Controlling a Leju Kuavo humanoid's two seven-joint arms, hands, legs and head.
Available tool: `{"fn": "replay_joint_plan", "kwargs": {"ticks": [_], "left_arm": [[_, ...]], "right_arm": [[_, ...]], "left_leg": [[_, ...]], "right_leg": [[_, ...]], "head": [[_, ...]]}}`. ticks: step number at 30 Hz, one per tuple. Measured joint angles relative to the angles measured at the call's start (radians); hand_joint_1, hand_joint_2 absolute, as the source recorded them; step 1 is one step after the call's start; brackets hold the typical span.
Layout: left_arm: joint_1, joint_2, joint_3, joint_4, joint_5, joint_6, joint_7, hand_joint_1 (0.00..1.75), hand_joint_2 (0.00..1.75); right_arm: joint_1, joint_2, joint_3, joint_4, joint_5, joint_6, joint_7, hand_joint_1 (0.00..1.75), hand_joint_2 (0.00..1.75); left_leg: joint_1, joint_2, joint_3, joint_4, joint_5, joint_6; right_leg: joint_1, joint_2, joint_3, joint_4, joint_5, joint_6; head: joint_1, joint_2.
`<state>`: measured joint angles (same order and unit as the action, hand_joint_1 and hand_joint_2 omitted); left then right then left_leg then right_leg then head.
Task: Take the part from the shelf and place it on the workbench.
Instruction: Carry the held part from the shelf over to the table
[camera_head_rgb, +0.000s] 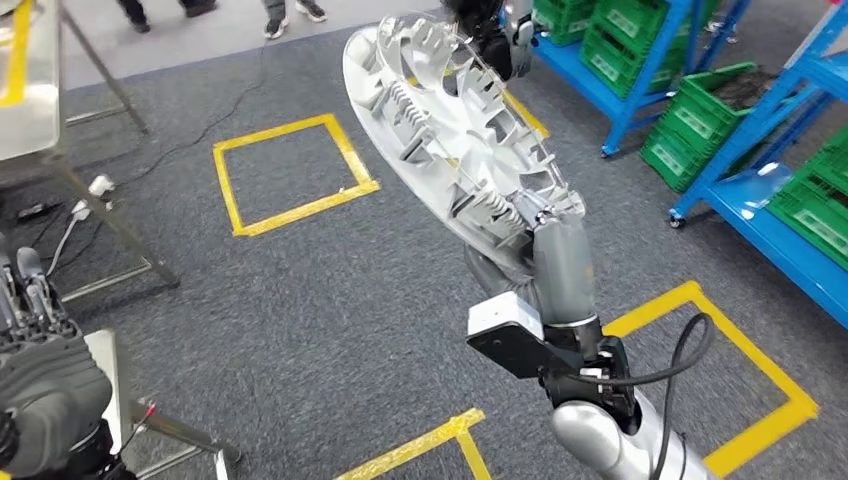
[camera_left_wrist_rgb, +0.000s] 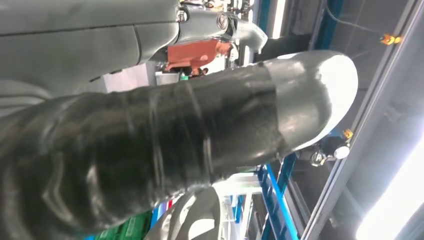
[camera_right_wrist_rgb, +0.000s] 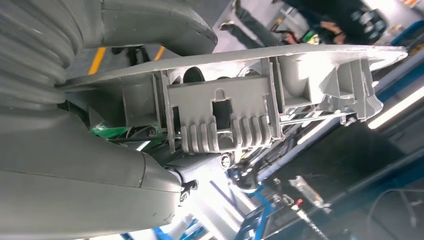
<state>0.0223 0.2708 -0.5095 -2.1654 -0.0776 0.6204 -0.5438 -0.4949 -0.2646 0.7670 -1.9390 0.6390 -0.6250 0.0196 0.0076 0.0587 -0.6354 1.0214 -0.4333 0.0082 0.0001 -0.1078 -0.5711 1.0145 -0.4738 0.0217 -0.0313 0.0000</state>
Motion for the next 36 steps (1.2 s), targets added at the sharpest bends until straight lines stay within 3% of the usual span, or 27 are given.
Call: {"fn": "replay_joint_plan", "kwargs": {"ticks": [2, 3, 6, 7, 9, 11, 13, 14, 16, 17, 18, 19, 21, 23, 24, 25, 27, 29, 30, 32, 34, 36], "left_arm": [[-0.002, 0.000, 0.003, -0.001, 0.002, -0.004, -0.005, 0.00, 0.00], [-0.004, 0.000, 0.004, -0.001, 0.005, -0.004, -0.009, 0.00, 0.00], [-0.018, 0.000, 0.006, 0.000, 0.022, -0.005, -0.018, 0.00, 0.00], [-0.021, 0.000, 0.006, 0.001, 0.027, -0.006, -0.019, 0.00, 0.00], [-0.022, 0.000, 0.007, 0.003, 0.034, -0.006, -0.019, 0.00, 0.00], [-0.025, 0.000, 0.009, 0.005, 0.036, -0.006, -0.020, 0.00, 0.00], [-0.031, 0.000, 0.011, 0.006, 0.035, -0.006, -0.021, 0.00, 0.00], [-0.034, 0.000, 0.012, 0.006, 0.035, -0.006, -0.022, 0.00, 0.00], [-0.036, 0.000, 0.015, 0.007, 0.035, -0.006, -0.022, 0.00, 0.00], [-0.036, 0.000, 0.016, 0.007, 0.035, -0.005, -0.022, 0.00, 0.00], [-0.037, 0.002, 0.017, 0.007, 0.034, -0.005, -0.022, 0.00, 0.00], [-0.040, 0.003, 0.019, 0.007, 0.033, -0.005, -0.021, 0.00, 0.00], [-0.048, 0.006, 0.021, 0.008, 0.033, -0.005, -0.018, 0.00, 0.00], [-0.052, 0.008, 0.022, 0.012, 0.033, -0.005, -0.012, 0.00, 0.00], [-0.053, 0.008, 0.022, 0.014, 0.031, -0.005, -0.010, 0.00, 0.00], [-0.055, 0.009, 0.022, 0.016, 0.028, -0.004, -0.007, 0.00, 0.00], [-0.061, 0.011, 0.022, 0.019, 0.018, -0.002, -0.001, 0.00, 0.00], [-0.068, 0.012, 0.022, 0.020, 0.012, 0.003, 0.002, 0.00, 0.00], [-0.071, 0.012, 0.022, 0.020, 0.010, 0.007, 0.002, 0.00, 0.00], [-0.071, 0.013, 0.022, 0.021, 0.003, 0.015, 0.001, 0.00, 0.00], [-0.071, 0.014, 0.022, 0.020, -0.006, 0.022, -0.004, 0.00, 0.00], [-0.071, 0.014, 0.022, 0.018, -0.024, 0.031, -0.008, 0.00, 0.00]], "right_arm": [[-0.005, 0.002, 0.000, 0.001, 0.000, 0.002, -0.001, 1.75, 1.75], [-0.008, 0.003, -0.001, 0.002, 0.000, 0.004, -0.001, 1.75, 1.75], [-0.018, 0.004, 0.000, 0.005, 0.004, 0.009, 0.002, 1.75, 1.75], [-0.019, 0.004, 0.001, 0.006, 0.006, 0.010, 0.004, 1.75, 1.75], [-0.020, 0.004, 0.002, 0.008, 0.010, 0.010, 0.008, 1.75, 1.75], [-0.021, 0.005, 0.004, 0.010, 0.012, 0.009, 0.012, 1.75, 1.75], [-0.024, 0.006, 0.006, 0.011, 0.012, 0.008, 0.015, 1.75, 1.75], [-0.026, 0.007, 0.007, 0.012, 0.013, 0.008, 0.016, 1.75, 1.75], [-0.031, 0.009, 0.009, 0.013, 0.014, 0.007, 0.016, 1.75, 1.75], [-0.032, 0.010, 0.010, 0.014, 0.014, 0.007, 0.018, 1.75, 1.75], [-0.033, 0.012, 0.011, 0.015, 0.014, 0.006, 0.019, 1.75, 1.75], [-0.034, 0.014, 0.011, 0.015, 0.014, 0.005, 0.021, 1.75, 1.75], [-0.034, 0.016, 0.012, 0.017, 0.013, 0.003, 0.024, 1.75, 1.75], [-0.032, 0.016, 0.014, 0.021, 0.012, 0.002, 0.028, 1.75, 1.75], [-0.029, 0.016, 0.015, 0.022, 0.012, 0.001, 0.030, 1.75, 1.75], [-0.026, 0.017, 0.016, 0.023, 0.012, 0.001, 0.033, 1.75, 1.75], [-0.021, 0.017, 0.020, 0.024, 0.013, 0.001, 0.038, 1.75, 1.75], [-0.019, 0.017, 0.022, 0.024, 0.015, 0.002, 0.041, 1.75, 1.75], [-0.019, 0.017, 0.024, 0.024, 0.016, 0.003, 0.042, 1.75, 1.75], [-0.017, 0.017, 0.026, 0.025, 0.018, 0.005, 0.042, 1.75, 1.75], [-0.016, 0.018, 0.029, 0.025, 0.017, 0.007, 0.042, 1.75, 1.75], [-0.011, 0.018, 0.031, 0.027, 0.012, 0.009, 0.041, 1.75, 1.75]], "left_leg": [[0.001, -0.026, -0.003, -0.003, 0.006, 0.012], [0.003, -0.037, -0.002, -0.005, 0.008, 0.017], [0.006, -0.074, -0.002, -0.008, 0.013, 0.030], [0.005, -0.089, -0.004, -0.008, 0.014, 0.033], [0.003, -0.119, -0.007, -0.006, 0.015, 0.035], [0.003, -0.149, -0.008, -0.003, 0.017, 0.034], [0.004, -0.175, -0.013, 0.000, 0.020, 0.028], [0.007, -0.185, -0.018, 0.000, 0.024, 0.021], [0.015, -0.208, -0.028, -0.003, 0.034, 0.005], [0.017, -0.207, -0.033, -0.005, 0.037, -0.001], [0.015, -0.187, -0.040, 0.001, 0.034, -0.006], [0.012, -0.156, -0.053, 0.022, 0.020, -0.009], [0.010, -0.088, -0.105, 0.128, -0.033, -0.015], [0.015, -0.067, -0.158, 0.239, -0.073, -0.024], [0.018, -0.064, -0.162, 0.252, -0.070, -0.028], [0.020, -0.059, -0.146, 0.227, -0.052, -0.031], [0.019, -0.023, -0.070, 0.102, -0.009, -0.033], [0.013, 0.005, -0.012, 0.012, 0.007, -0.022], [0.009, 0.006, -0.005, 0.001, 0.002, -0.013], [0.008, -0.020, -0.006, 0.000, 0.006, 0.003], [0.011, -0.044, -0.005, -0.003, 0.009, 0.015], [0.012, -0.067, -0.004, -0.004, 0.010, 0.023]], "right_leg": [[-0.003, -0.011, 0.001, 0.003, -0.005, 0.012], [-0.006, 0.003, -0.006, 0.018, -0.018, 0.016], [-0.011, 0.079, -0.080, 0.178, -0.098, 0.022], [-0.011, 0.091, -0.111, 0.242, -0.120, 0.021], [-0.010, 0.100, -0.135, 0.283, -0.116, 0.016], [-0.009, 0.121, -0.089, 0.178, -0.051, 0.004], [-0.009, 0.165, -0.031, 0.054, -0.007, -0.009], [-0.008, 0.179, -0.016, 0.024, -0.003, -0.012], [-0.004, 0.172, -0.005, 0.008, -0.002, -0.015], [-0.004, 0.160, -0.001, 0.001, 0.003, -0.018], [-0.005, 0.148, 0.005, -0.010, 0.009, -0.022], [-0.007, 0.136, 0.011, -0.021, 0.015, -0.025], [-0.006, 0.109, 0.016, -0.030, 0.019, -0.030], [-0.004, 0.081, 0.014, -0.029, 0.017, -0.031], [-0.004, 0.068, 0.014, -0.029, 0.016, -0.030], [-0.004, 0.055, 0.014, -0.028, 0.015, -0.028], [-0.003, 0.032, 0.013, -0.021, 0.008, -0.020], [0.002, 0.014, 0.010, -0.009, -0.001, -0.007], [0.004, 0.005, 0.010, -0.006, -0.003, -0.001], [0.002, -0.011, 0.010, -0.004, -0.008, 0.010], [-0.004, 0.019, -0.005, 0.028, -0.033, 0.021], [-0.008, 0.074, -0.055, 0.137, -0.088, 0.025]], "head": [[0.004, 0.000], [0.006, 0.000], [0.023, 0.000], [0.029, 0.000], [0.036, 0.000], [0.044, 0.000], [0.047, 0.000], [0.048, 0.000], [0.051, 0.000], [0.053, 0.000], [0.051, 0.000], [0.047, 0.000], [0.035, 0.000], [0.026, 0.000], [0.022, 0.000], [0.018, 0.000], [0.009, 0.000], [0.004, 0.000], [0.004, 0.000], [0.010, 0.000], [0.016, 0.000], [0.028, 0.000]]}}
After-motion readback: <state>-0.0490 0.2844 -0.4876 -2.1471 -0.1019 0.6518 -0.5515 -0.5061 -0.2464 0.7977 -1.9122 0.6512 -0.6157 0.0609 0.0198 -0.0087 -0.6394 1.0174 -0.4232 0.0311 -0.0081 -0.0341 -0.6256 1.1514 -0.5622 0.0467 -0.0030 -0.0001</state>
